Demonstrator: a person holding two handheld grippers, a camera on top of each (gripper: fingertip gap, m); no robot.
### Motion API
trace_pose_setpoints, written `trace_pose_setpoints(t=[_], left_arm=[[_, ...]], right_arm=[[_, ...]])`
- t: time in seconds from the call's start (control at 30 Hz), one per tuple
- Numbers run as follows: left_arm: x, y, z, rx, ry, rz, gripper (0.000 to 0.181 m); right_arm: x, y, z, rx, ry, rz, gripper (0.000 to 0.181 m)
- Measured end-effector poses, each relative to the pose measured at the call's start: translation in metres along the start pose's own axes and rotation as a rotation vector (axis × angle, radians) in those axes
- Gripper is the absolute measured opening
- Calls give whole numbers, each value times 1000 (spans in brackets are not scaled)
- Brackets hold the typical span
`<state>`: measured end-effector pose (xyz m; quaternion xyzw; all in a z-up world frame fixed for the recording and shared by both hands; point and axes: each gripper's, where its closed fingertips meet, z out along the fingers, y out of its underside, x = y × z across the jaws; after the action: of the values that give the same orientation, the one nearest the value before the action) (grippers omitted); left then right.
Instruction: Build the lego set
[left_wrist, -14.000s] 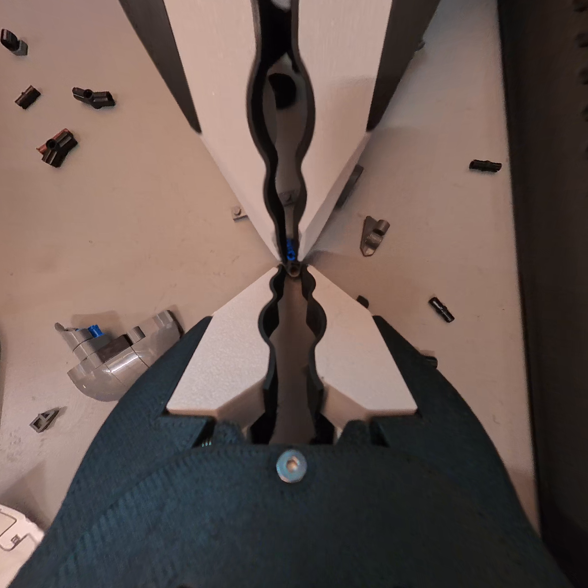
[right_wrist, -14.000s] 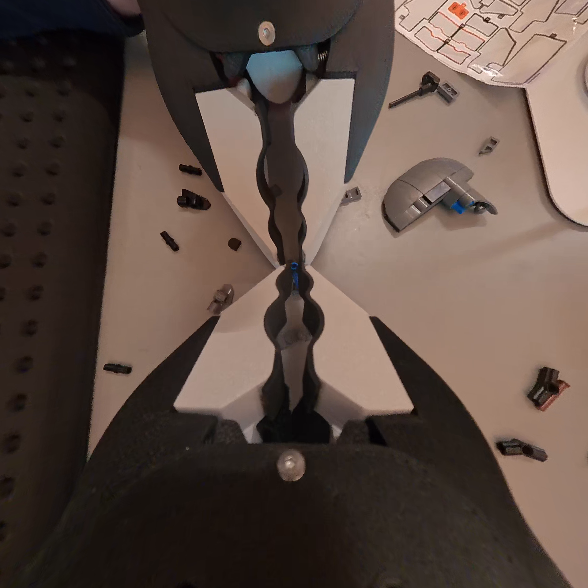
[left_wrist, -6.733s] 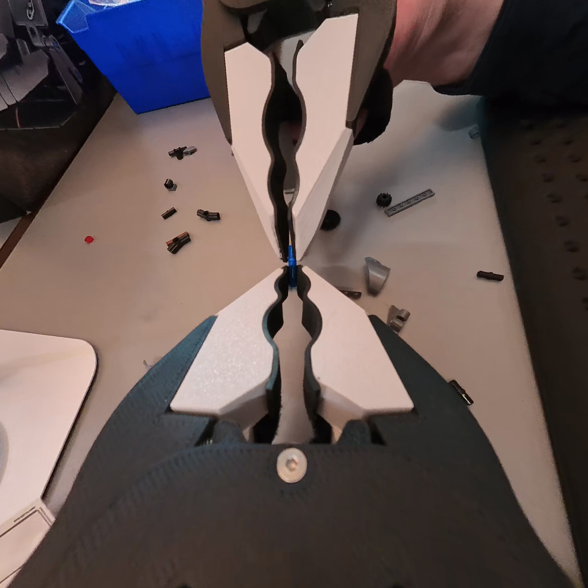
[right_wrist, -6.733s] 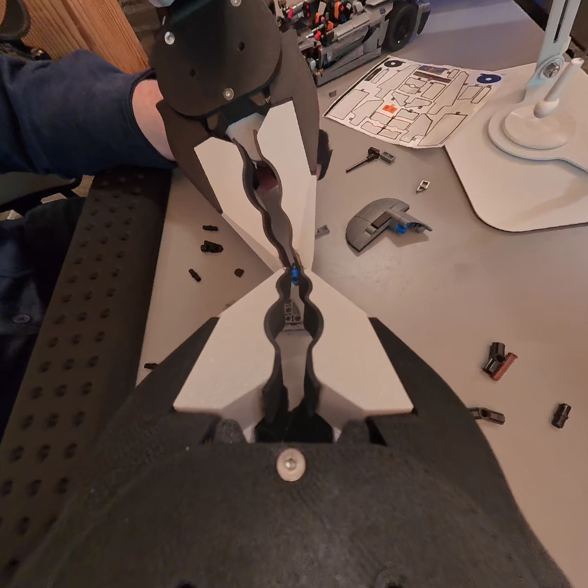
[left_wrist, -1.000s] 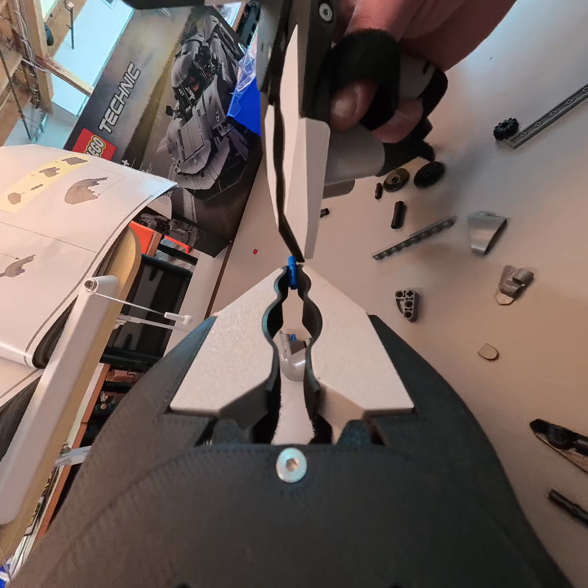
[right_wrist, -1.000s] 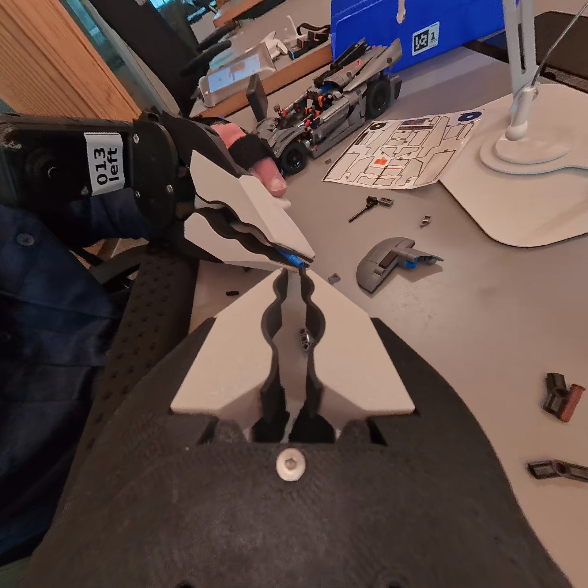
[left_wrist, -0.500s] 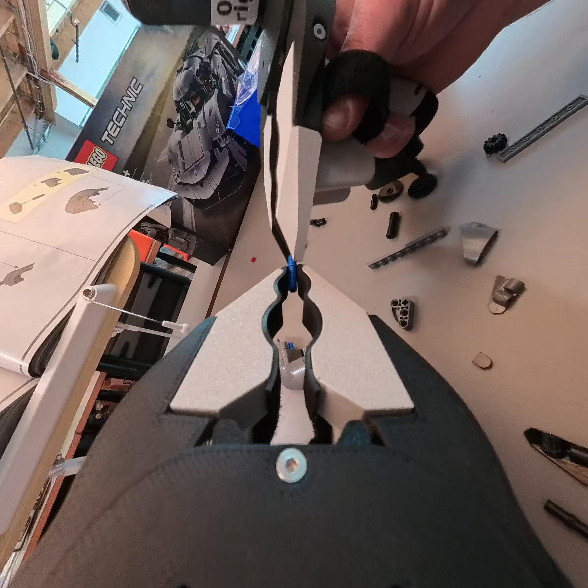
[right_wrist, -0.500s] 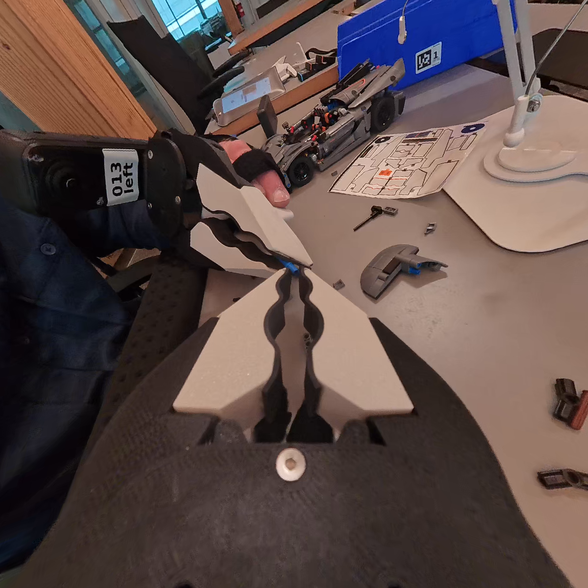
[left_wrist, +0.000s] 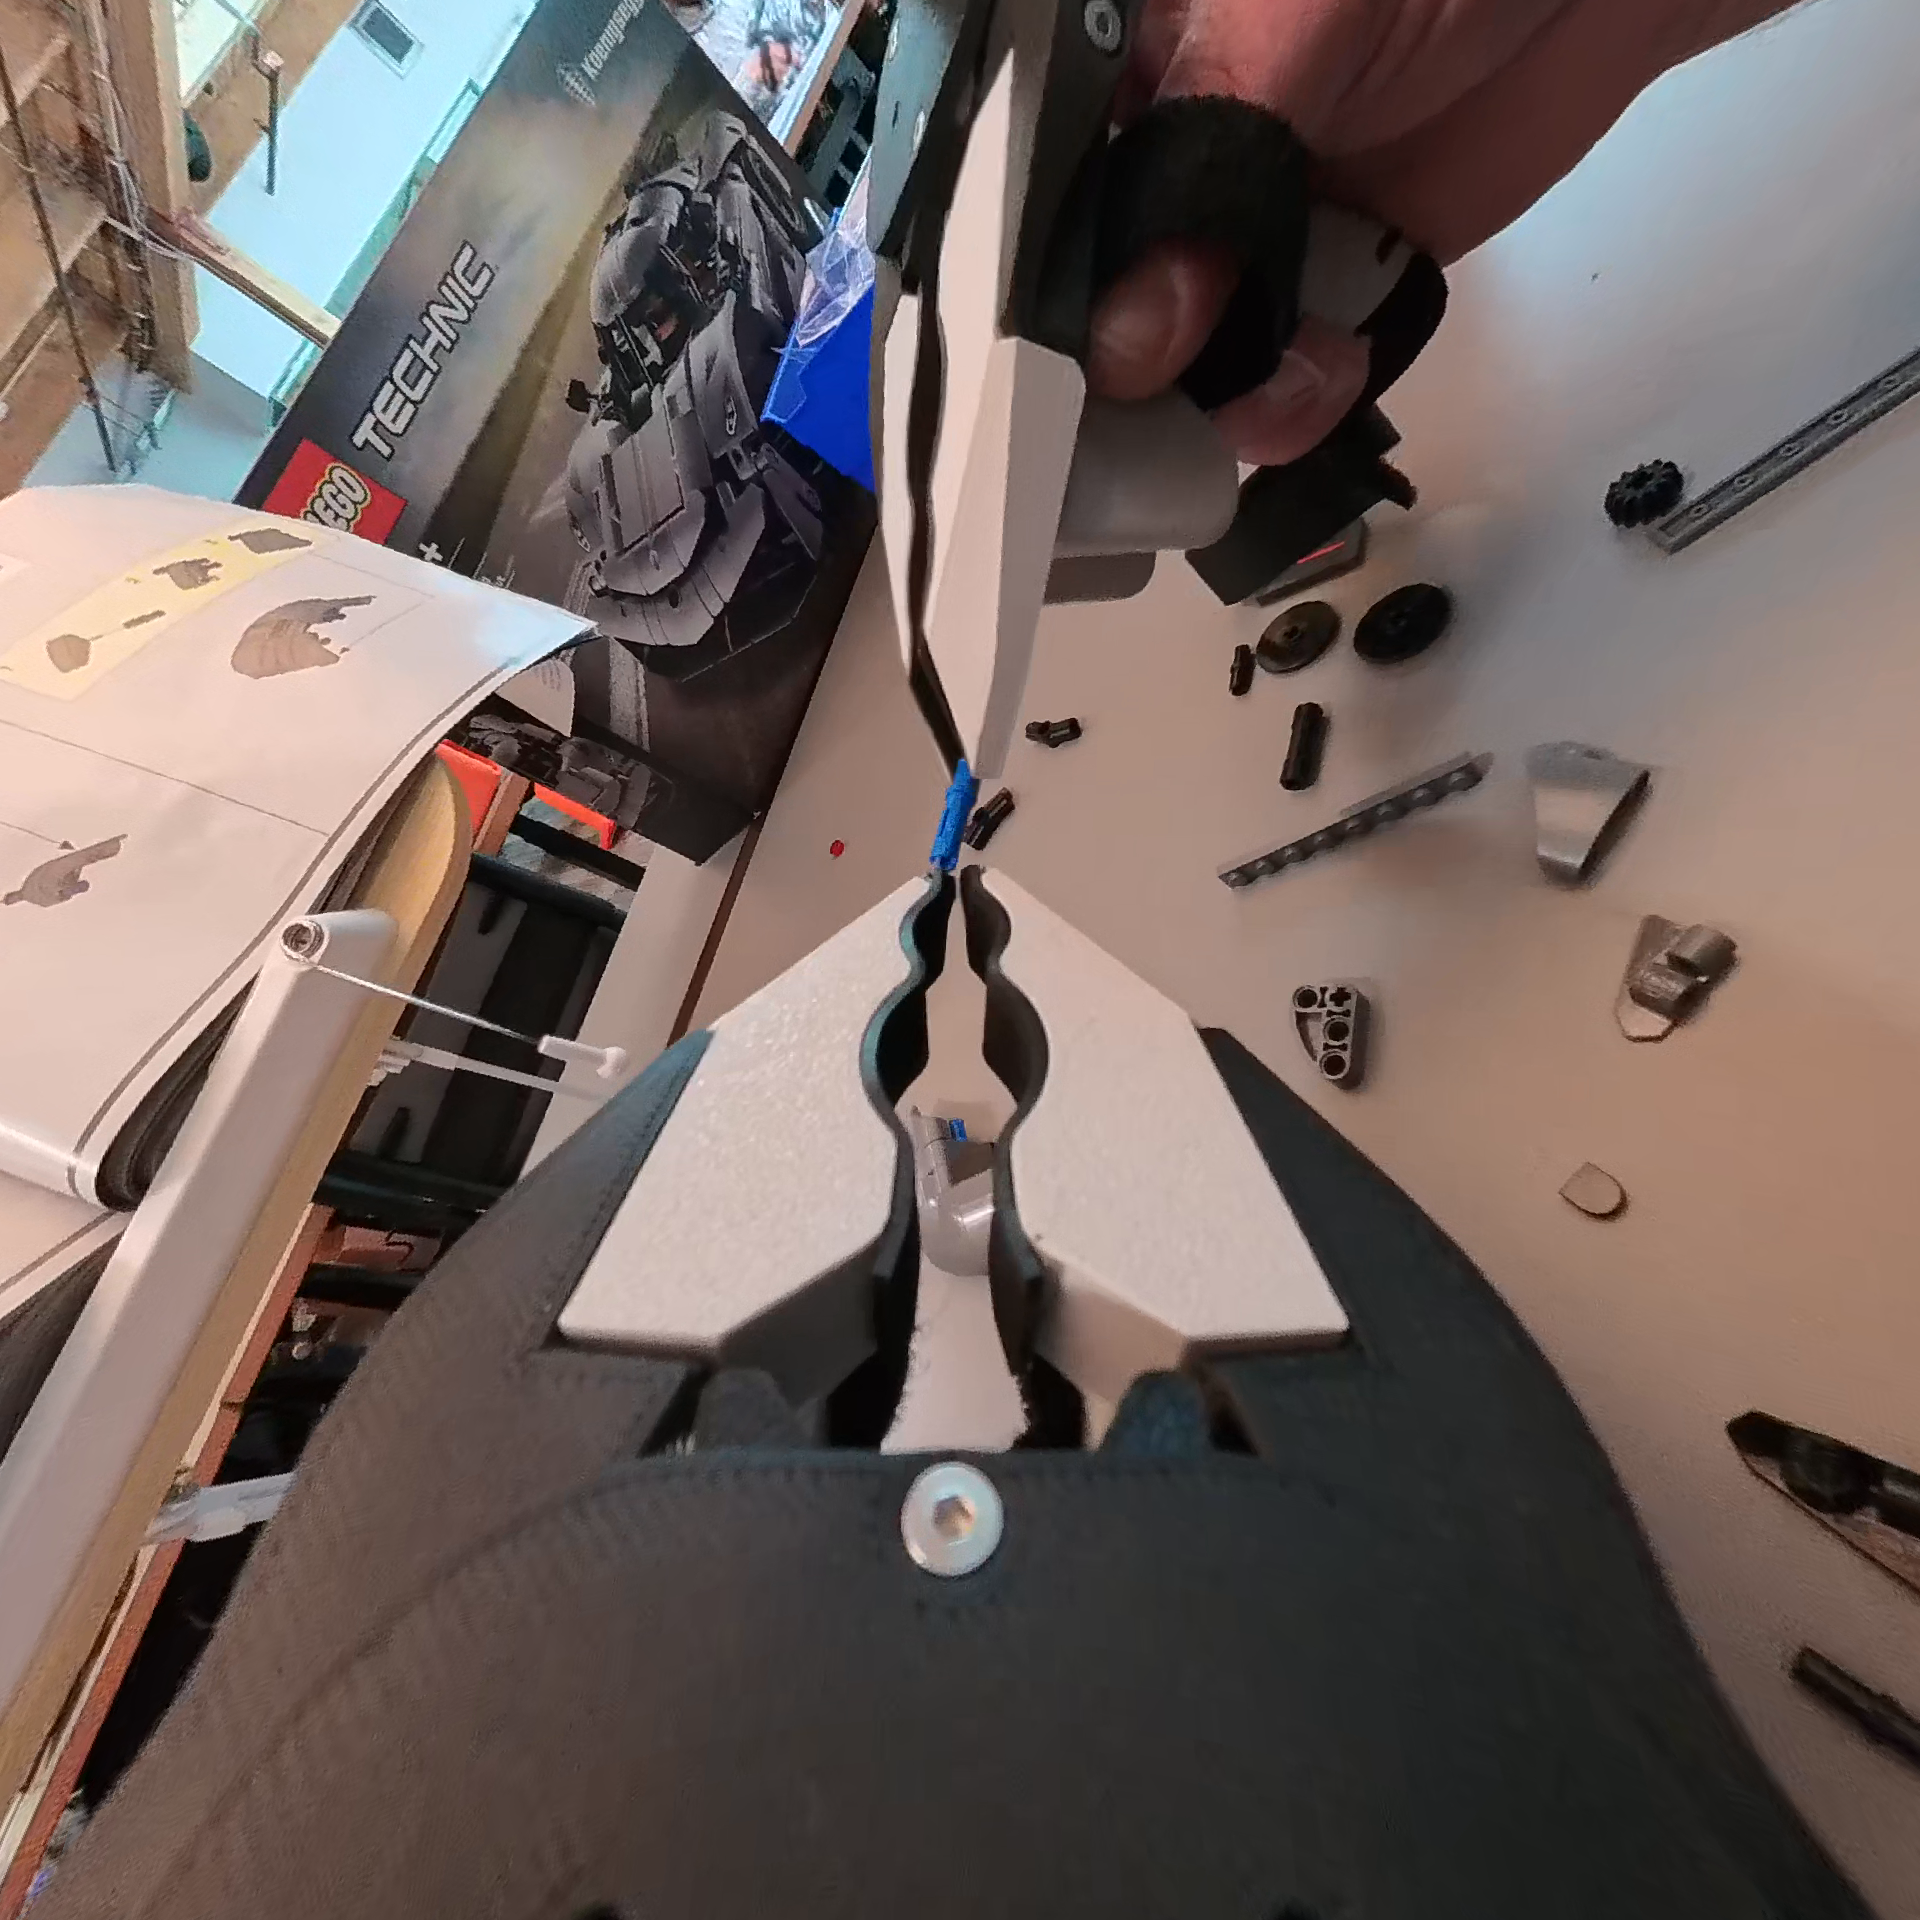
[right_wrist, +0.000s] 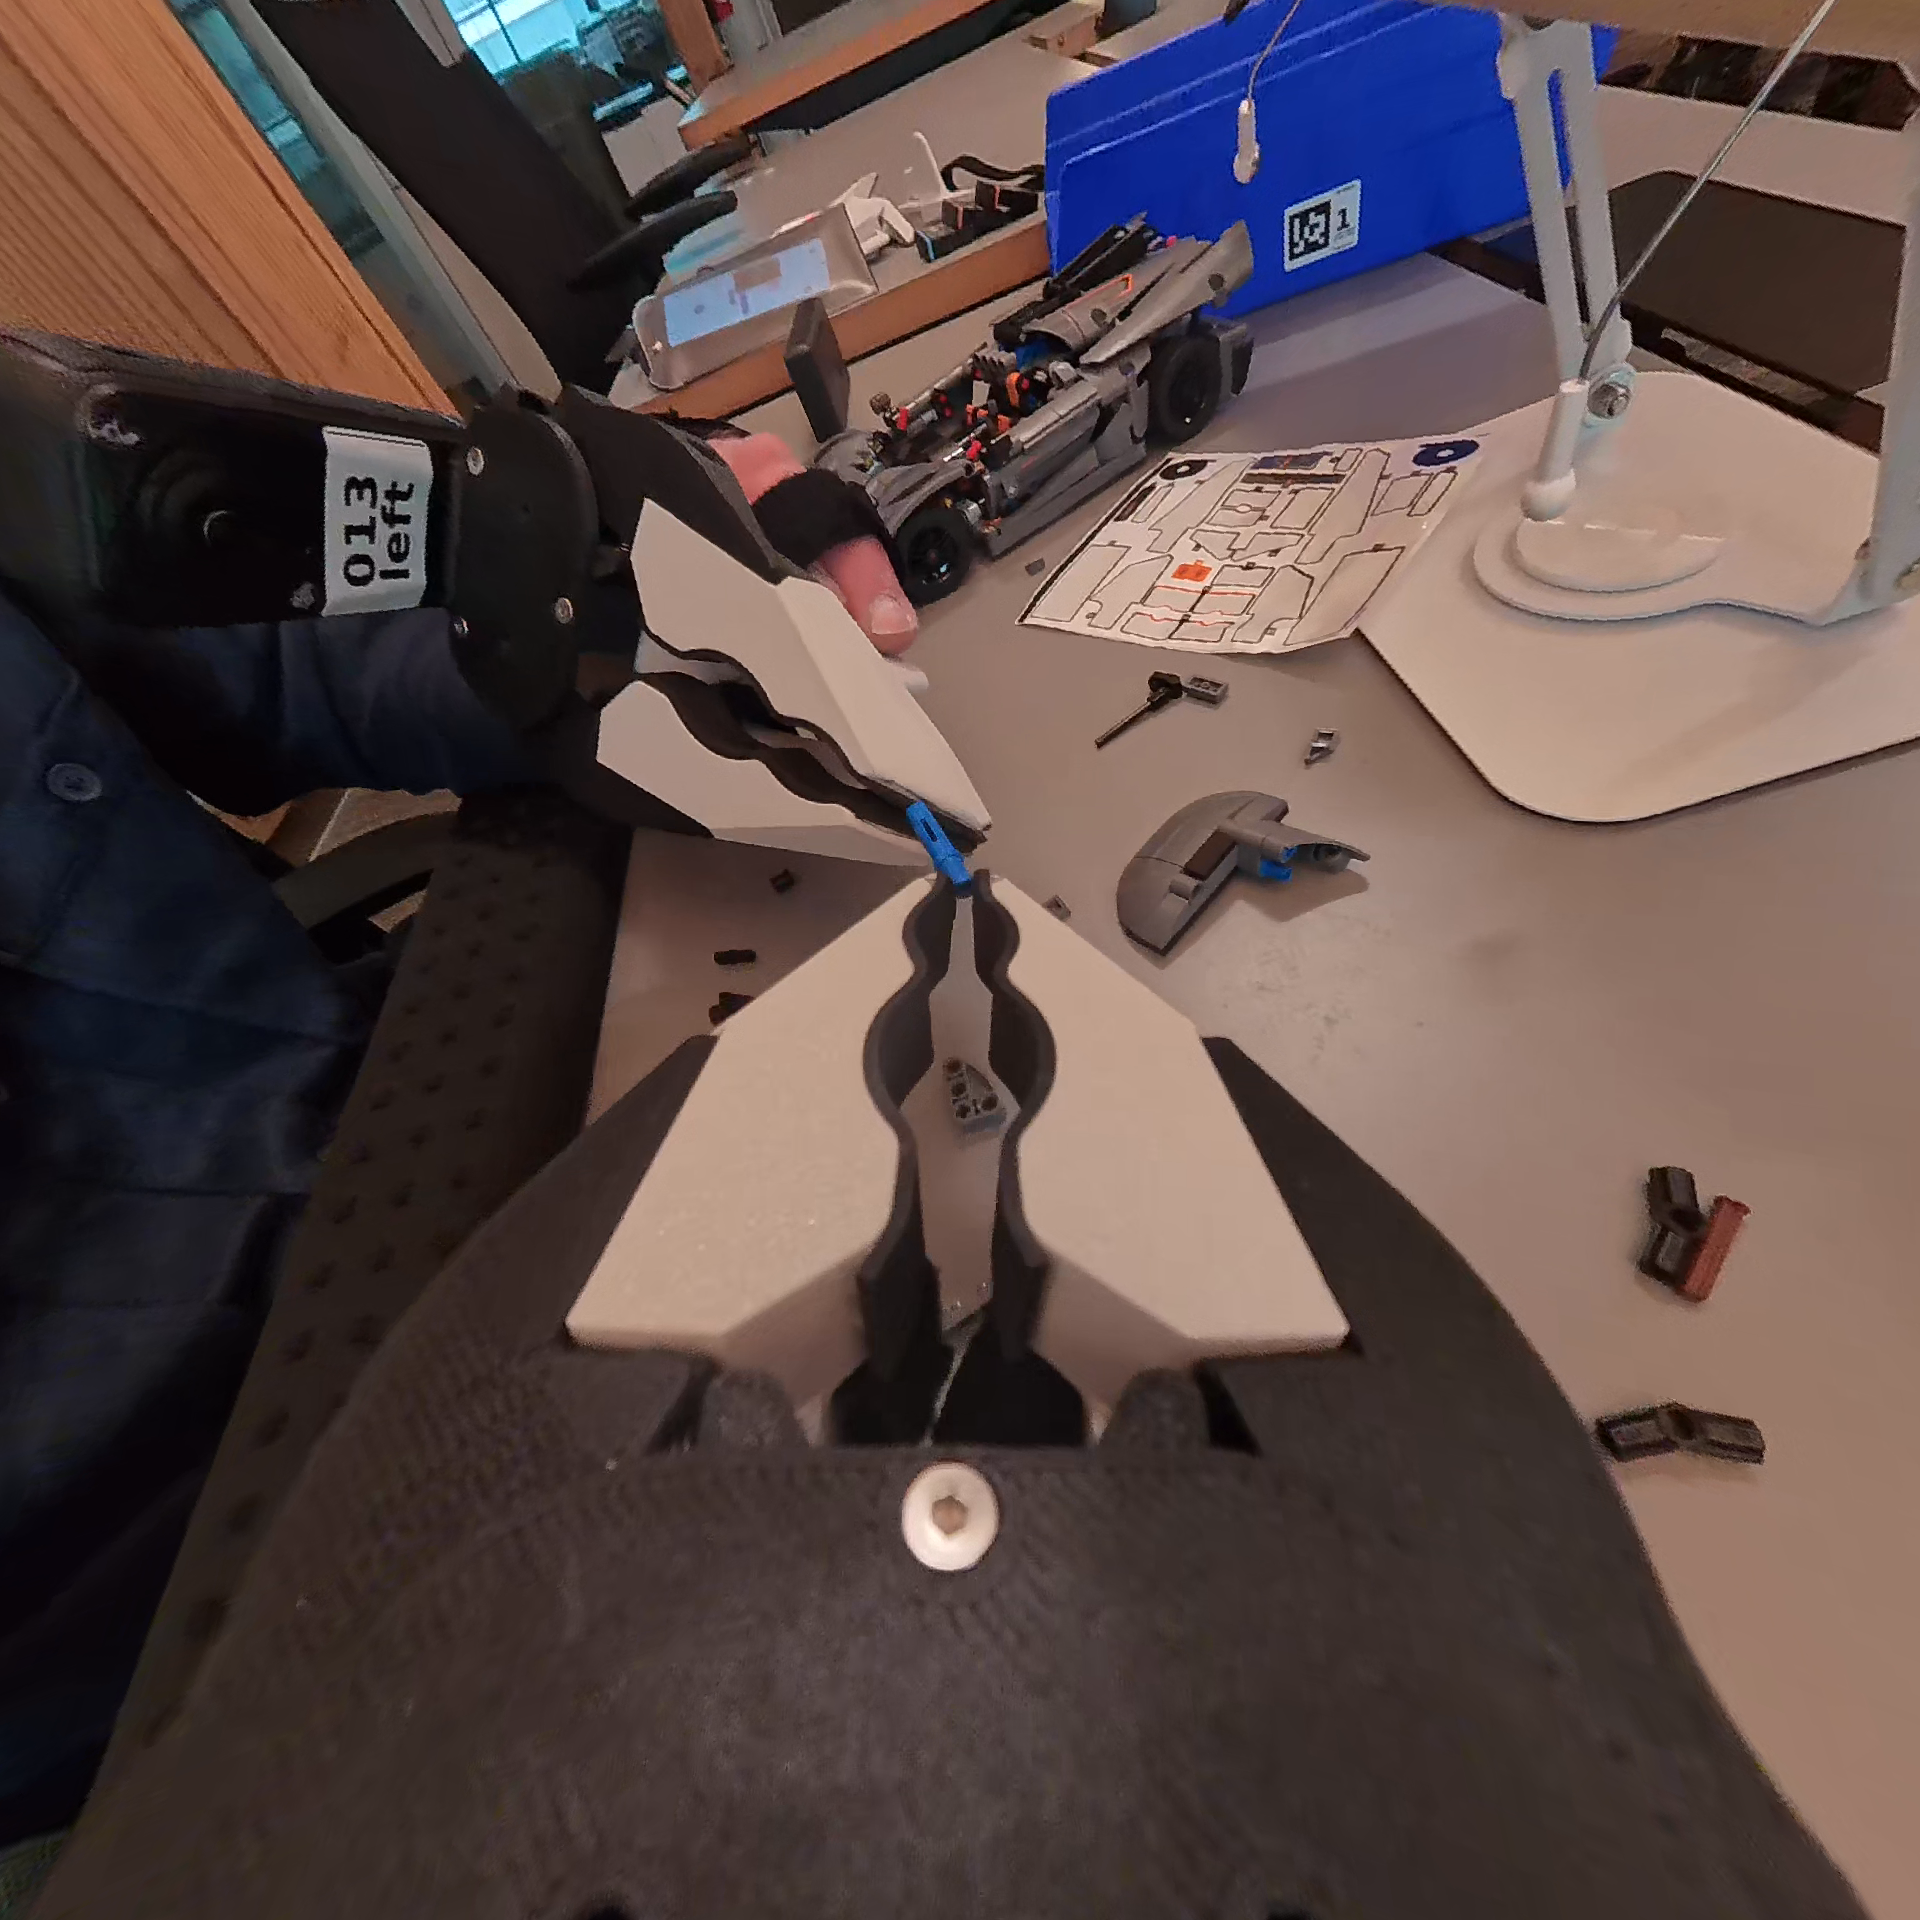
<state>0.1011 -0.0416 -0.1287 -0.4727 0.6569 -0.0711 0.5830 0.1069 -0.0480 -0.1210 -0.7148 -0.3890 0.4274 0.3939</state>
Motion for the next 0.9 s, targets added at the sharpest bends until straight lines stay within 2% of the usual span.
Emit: trace_pose_setpoints(t=[0.17,0.43,0.53,0.7,0.9], left_arm=[[0,-3,-1,8,-6,17,7],[1,-3,0,-2,-11,25,2],[0,-6,-2,12,-16,22,2],[-1,-10,-3,25,-30,31,2],[0,-15,-5,44,-33,48,2]], right_arm=[[4,2,-1,-17,27,-5,2],[3,2,-1,-17,27,-10,2],[1,-1,-1,15,-7,21,3],[-1,-3,2,52,-65,84,17],[-6,-5,8,91,-145,156,15]])
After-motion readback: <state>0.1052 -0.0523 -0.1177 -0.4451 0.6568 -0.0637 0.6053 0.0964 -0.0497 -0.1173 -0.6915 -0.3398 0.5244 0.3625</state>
